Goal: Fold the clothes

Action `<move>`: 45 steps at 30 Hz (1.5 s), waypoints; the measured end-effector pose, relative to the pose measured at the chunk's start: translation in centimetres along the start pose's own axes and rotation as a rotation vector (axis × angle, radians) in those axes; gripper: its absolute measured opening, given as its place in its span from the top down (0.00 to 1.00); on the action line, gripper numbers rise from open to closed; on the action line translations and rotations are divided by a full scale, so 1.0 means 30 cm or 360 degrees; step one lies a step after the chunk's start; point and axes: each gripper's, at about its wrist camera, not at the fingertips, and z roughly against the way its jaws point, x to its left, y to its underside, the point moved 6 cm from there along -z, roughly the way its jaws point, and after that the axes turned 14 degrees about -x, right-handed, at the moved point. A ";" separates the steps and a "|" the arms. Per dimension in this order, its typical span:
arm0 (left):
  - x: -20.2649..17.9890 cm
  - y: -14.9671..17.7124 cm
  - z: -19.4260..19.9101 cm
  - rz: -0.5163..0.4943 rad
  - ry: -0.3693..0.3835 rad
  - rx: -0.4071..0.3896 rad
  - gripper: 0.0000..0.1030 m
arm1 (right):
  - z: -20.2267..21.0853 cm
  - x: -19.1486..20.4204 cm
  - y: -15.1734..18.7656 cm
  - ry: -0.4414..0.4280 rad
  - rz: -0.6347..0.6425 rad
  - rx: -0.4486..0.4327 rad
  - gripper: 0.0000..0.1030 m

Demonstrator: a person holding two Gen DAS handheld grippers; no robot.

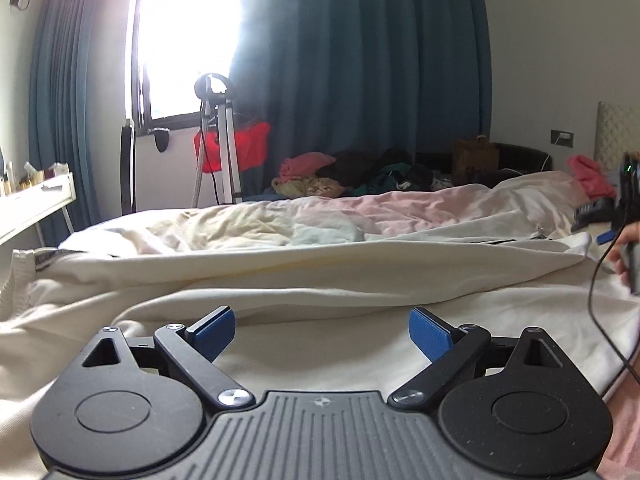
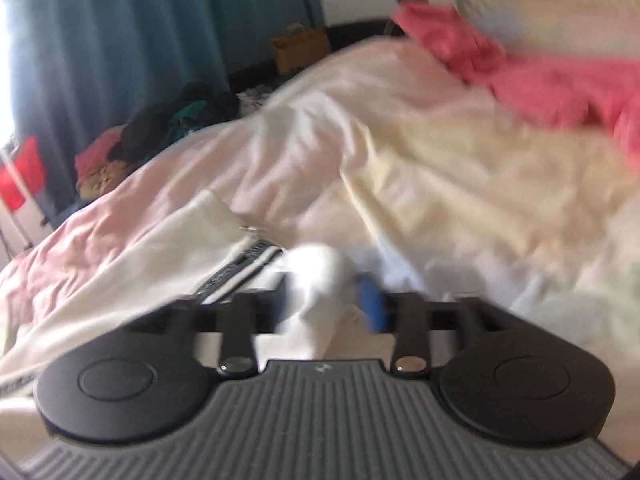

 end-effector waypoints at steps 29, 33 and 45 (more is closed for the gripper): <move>-0.156 0.019 0.183 -0.0061 -0.0020 0.0070 0.07 | 0.887 0.215 0.010 -0.0745 0.0296 -0.0107 0.18; -0.084 0.006 0.177 0.0027 -0.0116 0.0091 0.07 | 0.859 0.185 0.007 -0.0711 0.0266 -0.0081 0.18; 0.189 -0.030 0.204 0.0265 -0.0408 0.0257 0.07 | 0.847 0.167 0.012 -0.0698 0.0253 -0.0053 0.18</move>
